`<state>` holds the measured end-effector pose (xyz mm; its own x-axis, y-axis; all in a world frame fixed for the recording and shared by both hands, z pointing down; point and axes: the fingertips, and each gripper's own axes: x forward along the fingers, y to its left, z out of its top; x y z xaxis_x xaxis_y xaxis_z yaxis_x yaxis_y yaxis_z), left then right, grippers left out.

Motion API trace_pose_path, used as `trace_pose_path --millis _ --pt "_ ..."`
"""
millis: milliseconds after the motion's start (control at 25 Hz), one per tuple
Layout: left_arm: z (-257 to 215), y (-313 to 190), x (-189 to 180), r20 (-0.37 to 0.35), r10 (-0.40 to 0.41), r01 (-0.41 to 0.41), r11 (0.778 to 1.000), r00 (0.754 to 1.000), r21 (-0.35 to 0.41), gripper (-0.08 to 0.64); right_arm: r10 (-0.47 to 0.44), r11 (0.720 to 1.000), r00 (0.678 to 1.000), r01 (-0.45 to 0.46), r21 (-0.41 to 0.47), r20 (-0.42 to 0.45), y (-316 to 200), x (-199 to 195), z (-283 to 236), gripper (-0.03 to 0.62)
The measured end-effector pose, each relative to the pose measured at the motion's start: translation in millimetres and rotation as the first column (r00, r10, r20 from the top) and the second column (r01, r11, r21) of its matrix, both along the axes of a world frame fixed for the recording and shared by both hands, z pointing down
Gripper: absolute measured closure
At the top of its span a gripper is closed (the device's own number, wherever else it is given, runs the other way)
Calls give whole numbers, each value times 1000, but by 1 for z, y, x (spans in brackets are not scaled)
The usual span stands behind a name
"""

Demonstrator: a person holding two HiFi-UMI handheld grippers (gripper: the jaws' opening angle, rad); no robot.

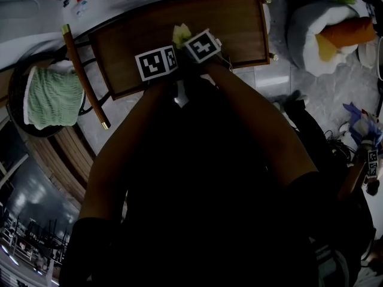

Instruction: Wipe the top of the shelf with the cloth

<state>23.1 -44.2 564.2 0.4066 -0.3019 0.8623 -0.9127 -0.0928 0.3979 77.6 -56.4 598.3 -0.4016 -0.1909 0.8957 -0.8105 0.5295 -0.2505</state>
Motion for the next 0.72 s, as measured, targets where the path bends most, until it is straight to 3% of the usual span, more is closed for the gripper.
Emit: trace_pose_path --millis 320,720 --pt "-5 -4 66 -55 26 -25 1000 998 17 549 40 999 998 -39 28 -41 -6 68 -4 546" --pt "-3 -3 123 -92 36 -35 999 995 9 549 101 994 990 -97 49 -95 -13 146 -9 546"
